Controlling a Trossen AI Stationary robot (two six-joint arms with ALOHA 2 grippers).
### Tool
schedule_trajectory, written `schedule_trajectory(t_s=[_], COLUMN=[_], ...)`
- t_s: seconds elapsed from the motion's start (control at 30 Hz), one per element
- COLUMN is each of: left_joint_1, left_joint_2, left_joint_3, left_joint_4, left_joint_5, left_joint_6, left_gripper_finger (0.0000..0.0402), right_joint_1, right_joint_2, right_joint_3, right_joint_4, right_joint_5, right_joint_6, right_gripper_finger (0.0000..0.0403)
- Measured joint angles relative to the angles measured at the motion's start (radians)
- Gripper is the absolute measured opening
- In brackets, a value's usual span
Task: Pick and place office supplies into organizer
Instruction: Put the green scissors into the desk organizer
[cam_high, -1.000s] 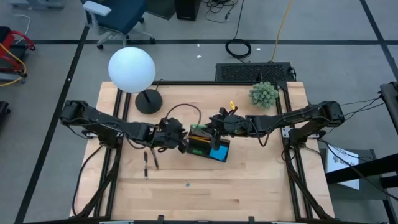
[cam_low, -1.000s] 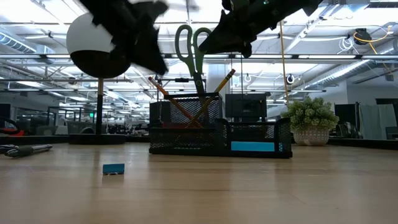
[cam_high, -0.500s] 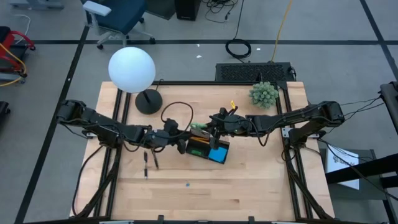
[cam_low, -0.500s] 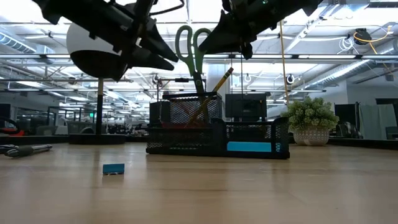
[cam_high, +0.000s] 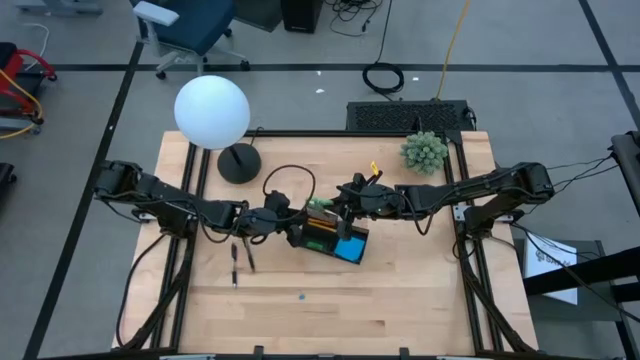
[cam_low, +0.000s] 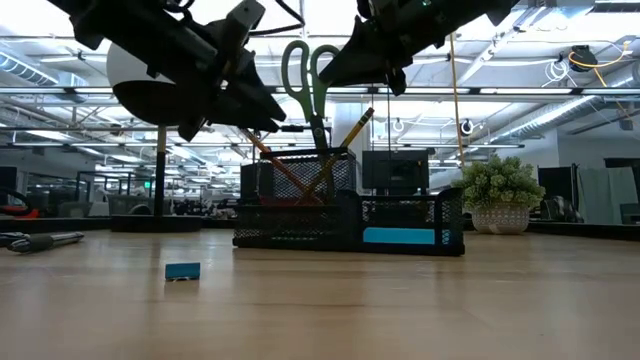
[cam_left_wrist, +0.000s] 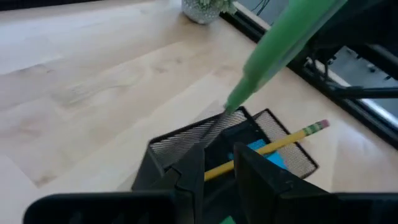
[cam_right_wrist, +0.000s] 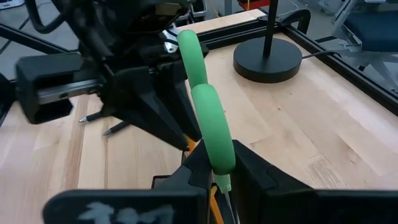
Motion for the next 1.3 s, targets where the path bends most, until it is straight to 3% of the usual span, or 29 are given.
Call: schedule_trajectory(t_s=[0.4,0.53,1.3], left_joint_1=[0.018,0.009,-0.008], left_joint_2=[0.013,0.06,0.076], left_joint_3=[0.0,0.0,0.0], left_joint_4=[-0.021,-0.013,0.049], left_joint_5=[0.029,0.105,0.109], left_joint_6=[0.026,0.016,0.018], left_gripper_finger=[0.0081,0.0081,0.0081], right_joint_1=[0.0,0.0,0.035], right_joint_2=[0.0,0.0,0.0], right_joint_3=[0.0,0.001,0.001], right_joint_4=[0.011,0.03,0.016], right_joint_5=[-0.002,-0.001,-0.001], right_joint_6=[0.027,0.029,0.054], right_gripper_finger=[0.0025,0.0031,0.0029])
